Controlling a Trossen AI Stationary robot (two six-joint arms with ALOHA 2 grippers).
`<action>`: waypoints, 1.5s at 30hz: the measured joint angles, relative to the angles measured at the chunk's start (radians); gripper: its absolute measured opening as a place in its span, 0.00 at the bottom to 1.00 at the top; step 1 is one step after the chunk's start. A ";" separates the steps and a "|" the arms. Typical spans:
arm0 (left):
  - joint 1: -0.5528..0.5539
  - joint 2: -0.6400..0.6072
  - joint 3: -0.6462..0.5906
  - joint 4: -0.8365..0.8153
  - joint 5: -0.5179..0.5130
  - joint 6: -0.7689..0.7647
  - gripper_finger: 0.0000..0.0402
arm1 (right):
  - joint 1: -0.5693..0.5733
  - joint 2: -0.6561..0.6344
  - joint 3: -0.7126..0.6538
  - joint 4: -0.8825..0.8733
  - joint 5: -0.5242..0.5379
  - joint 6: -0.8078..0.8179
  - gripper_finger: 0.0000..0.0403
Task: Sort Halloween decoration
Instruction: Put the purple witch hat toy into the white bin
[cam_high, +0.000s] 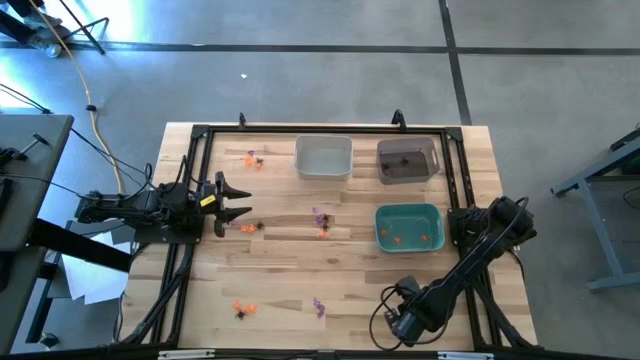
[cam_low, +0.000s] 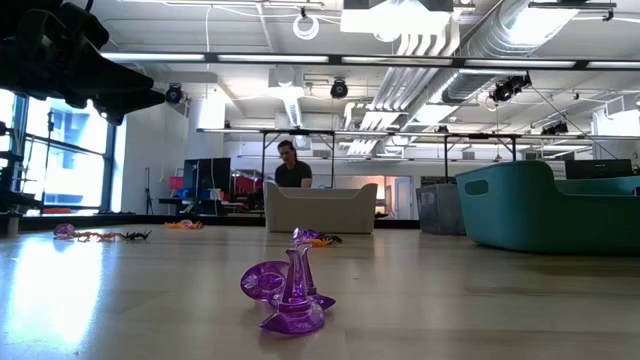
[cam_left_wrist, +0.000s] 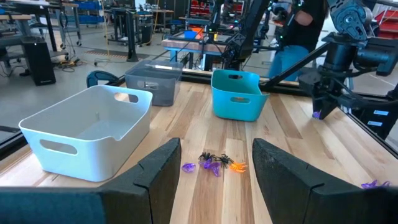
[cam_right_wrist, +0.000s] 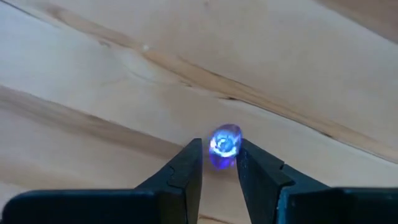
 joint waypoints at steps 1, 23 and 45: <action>0.000 0.000 0.000 0.000 0.000 0.000 0.46 | 0.000 0.002 0.001 0.001 0.000 0.000 0.23; 0.000 0.000 0.000 -0.001 0.000 0.000 0.46 | 0.000 0.010 0.003 0.017 -0.008 -0.019 0.00; 0.000 0.000 0.000 -0.006 0.000 0.000 0.46 | 0.000 -0.056 -0.003 -0.003 0.015 -0.019 0.00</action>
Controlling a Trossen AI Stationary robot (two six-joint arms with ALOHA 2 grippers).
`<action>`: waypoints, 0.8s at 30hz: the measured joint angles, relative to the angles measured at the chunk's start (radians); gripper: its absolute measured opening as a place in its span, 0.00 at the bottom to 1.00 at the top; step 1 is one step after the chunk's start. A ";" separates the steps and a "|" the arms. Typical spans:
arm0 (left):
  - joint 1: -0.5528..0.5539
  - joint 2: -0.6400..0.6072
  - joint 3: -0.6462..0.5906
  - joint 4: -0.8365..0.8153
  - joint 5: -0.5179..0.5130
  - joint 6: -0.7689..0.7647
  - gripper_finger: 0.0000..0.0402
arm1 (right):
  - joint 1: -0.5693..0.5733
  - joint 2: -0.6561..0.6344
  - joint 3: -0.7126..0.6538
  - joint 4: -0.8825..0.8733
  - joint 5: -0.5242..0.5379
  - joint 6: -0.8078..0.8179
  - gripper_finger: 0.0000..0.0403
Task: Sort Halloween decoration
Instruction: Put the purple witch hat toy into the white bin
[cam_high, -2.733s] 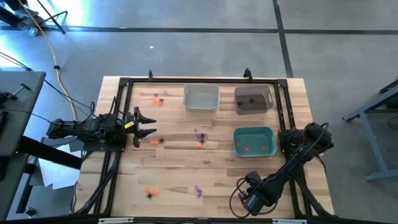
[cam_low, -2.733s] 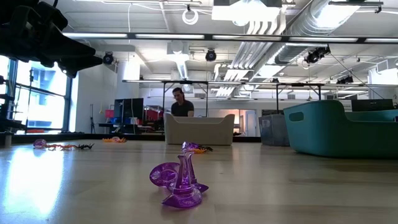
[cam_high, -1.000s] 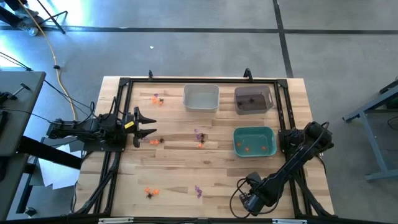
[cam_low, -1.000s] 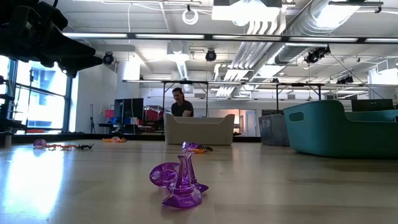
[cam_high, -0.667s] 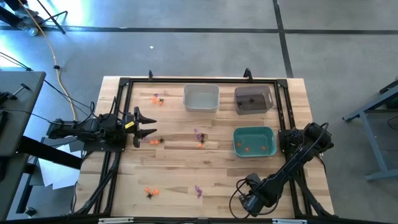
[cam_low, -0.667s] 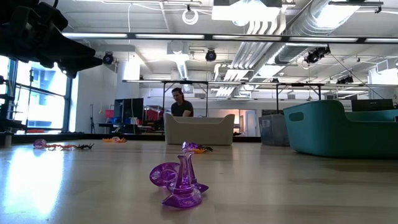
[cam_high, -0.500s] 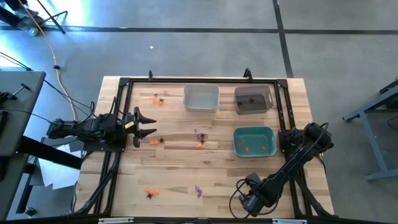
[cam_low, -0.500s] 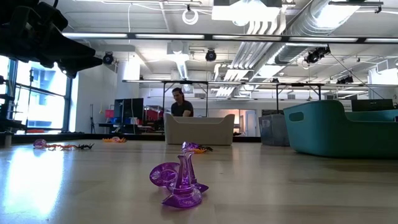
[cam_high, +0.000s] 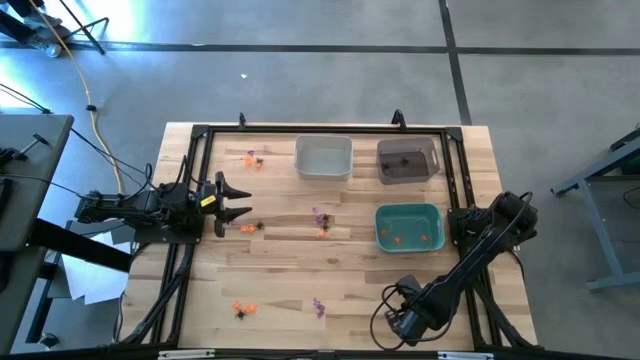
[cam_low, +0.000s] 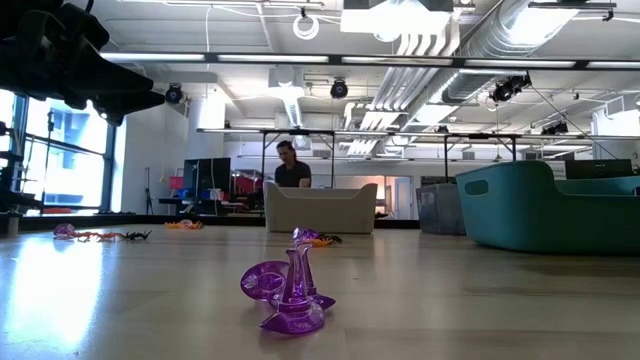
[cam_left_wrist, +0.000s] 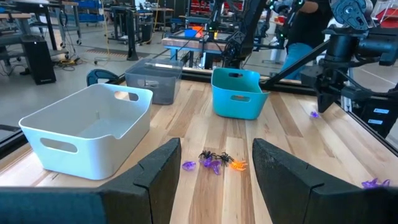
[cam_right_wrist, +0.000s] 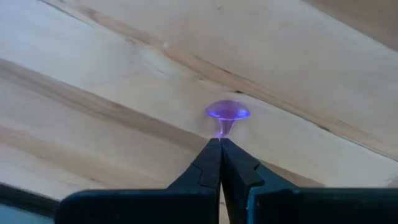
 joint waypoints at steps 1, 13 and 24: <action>0.000 0.000 0.000 0.000 0.000 0.000 0.46 | 0.000 -0.002 0.001 0.000 0.004 0.000 0.00; 0.000 0.000 0.000 0.000 0.000 0.000 0.46 | -0.009 0.000 0.002 -0.016 0.078 -0.041 0.10; 0.000 0.000 0.000 0.000 0.000 0.000 0.46 | -0.013 0.000 0.002 -0.028 0.077 -0.060 0.37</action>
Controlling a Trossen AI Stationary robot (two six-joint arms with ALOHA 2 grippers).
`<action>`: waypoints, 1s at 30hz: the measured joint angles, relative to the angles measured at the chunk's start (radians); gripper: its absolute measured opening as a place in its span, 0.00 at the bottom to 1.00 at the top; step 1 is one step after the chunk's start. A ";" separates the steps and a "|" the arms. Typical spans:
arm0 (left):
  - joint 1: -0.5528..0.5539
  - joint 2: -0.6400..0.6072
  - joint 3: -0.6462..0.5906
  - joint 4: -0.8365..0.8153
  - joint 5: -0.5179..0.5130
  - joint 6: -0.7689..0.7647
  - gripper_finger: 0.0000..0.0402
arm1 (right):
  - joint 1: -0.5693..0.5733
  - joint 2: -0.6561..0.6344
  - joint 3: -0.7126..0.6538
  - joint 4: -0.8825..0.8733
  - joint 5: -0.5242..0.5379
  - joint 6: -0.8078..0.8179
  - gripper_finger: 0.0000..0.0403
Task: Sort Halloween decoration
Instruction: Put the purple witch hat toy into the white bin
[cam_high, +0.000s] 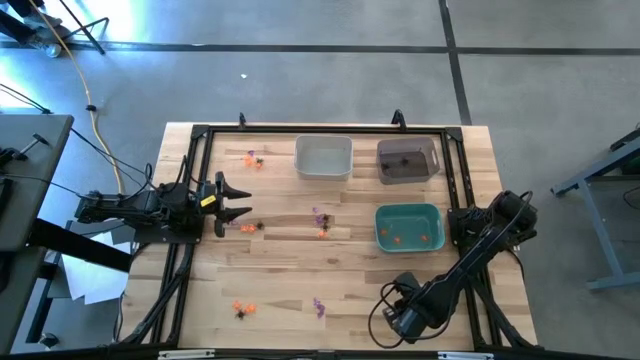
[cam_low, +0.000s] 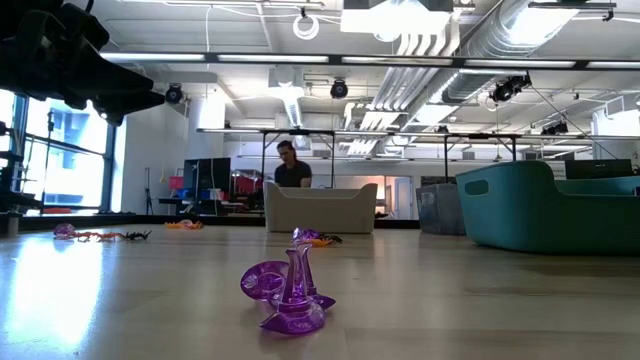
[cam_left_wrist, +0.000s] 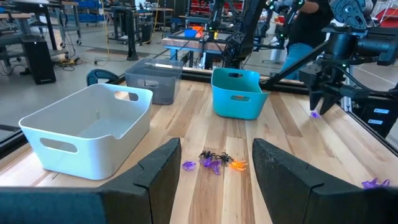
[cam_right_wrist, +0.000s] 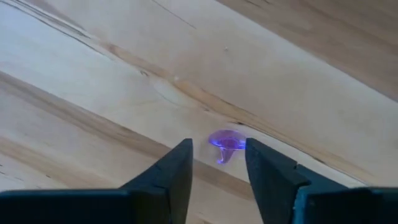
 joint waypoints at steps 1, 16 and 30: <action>0.000 0.000 0.000 0.000 0.000 0.000 0.46 | 0.000 0.000 -0.003 0.005 0.000 0.000 0.38; 0.000 0.000 0.000 0.000 0.000 0.000 0.46 | -0.001 -0.007 -0.132 0.181 -0.011 0.008 0.38; 0.000 0.000 0.000 0.000 0.000 0.000 0.46 | -0.002 -0.004 -0.134 0.188 -0.015 0.012 0.01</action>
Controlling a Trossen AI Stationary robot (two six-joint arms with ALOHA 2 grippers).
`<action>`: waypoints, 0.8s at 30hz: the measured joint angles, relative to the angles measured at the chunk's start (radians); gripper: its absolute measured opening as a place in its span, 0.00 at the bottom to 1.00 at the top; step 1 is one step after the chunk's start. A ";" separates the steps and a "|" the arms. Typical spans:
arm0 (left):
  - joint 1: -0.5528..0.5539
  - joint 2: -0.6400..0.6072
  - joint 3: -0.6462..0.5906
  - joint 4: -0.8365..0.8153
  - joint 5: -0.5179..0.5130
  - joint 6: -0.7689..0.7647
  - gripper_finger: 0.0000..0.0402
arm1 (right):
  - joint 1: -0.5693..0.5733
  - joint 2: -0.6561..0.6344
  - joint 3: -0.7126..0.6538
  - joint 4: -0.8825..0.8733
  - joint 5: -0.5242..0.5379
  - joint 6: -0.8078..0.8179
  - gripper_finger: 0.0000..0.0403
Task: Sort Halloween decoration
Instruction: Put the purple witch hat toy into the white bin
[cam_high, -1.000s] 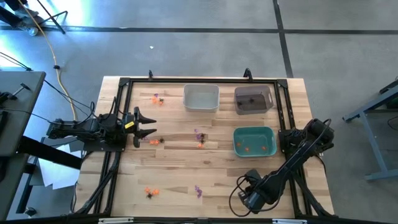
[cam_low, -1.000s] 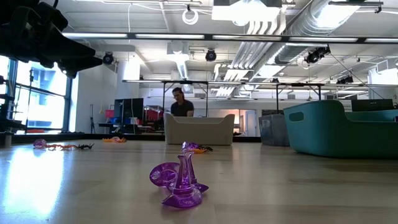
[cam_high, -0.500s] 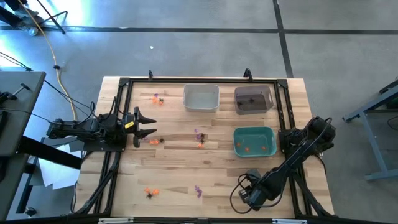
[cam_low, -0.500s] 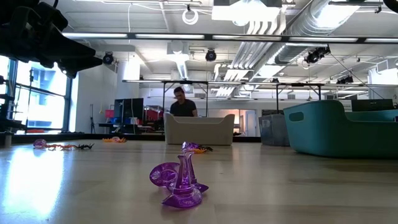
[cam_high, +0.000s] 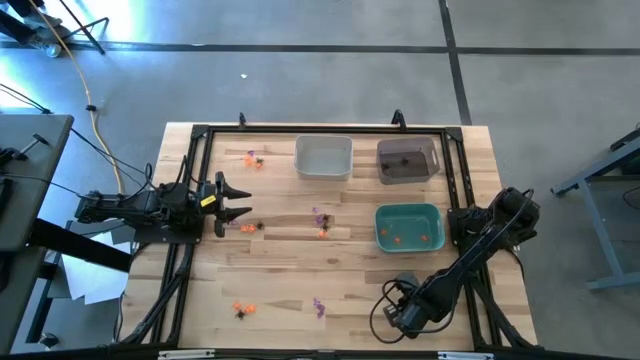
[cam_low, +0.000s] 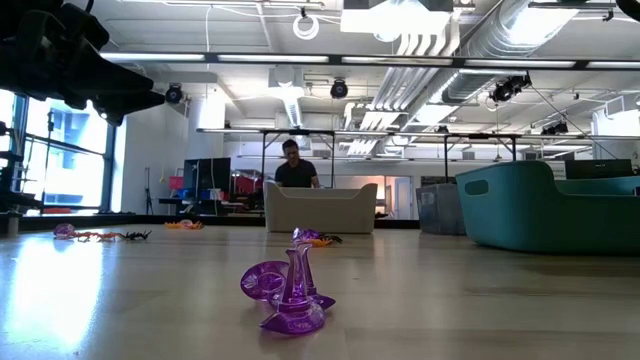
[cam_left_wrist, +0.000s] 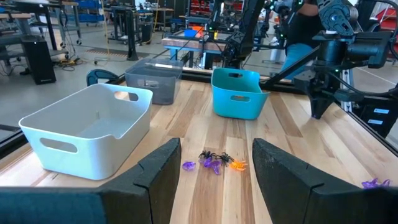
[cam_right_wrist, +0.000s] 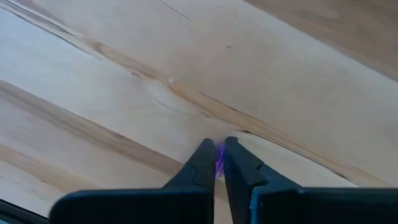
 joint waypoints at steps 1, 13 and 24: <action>0.000 0.000 0.000 0.000 0.000 0.000 0.46 | 0.000 0.000 0.000 0.001 0.000 0.000 0.01; 0.000 0.000 0.000 0.000 0.000 0.000 0.46 | 0.000 0.007 0.066 -0.089 -0.006 -0.003 0.00; 0.000 0.000 0.000 0.000 0.000 0.000 0.46 | 0.000 0.006 0.164 -0.189 -0.009 -0.013 0.00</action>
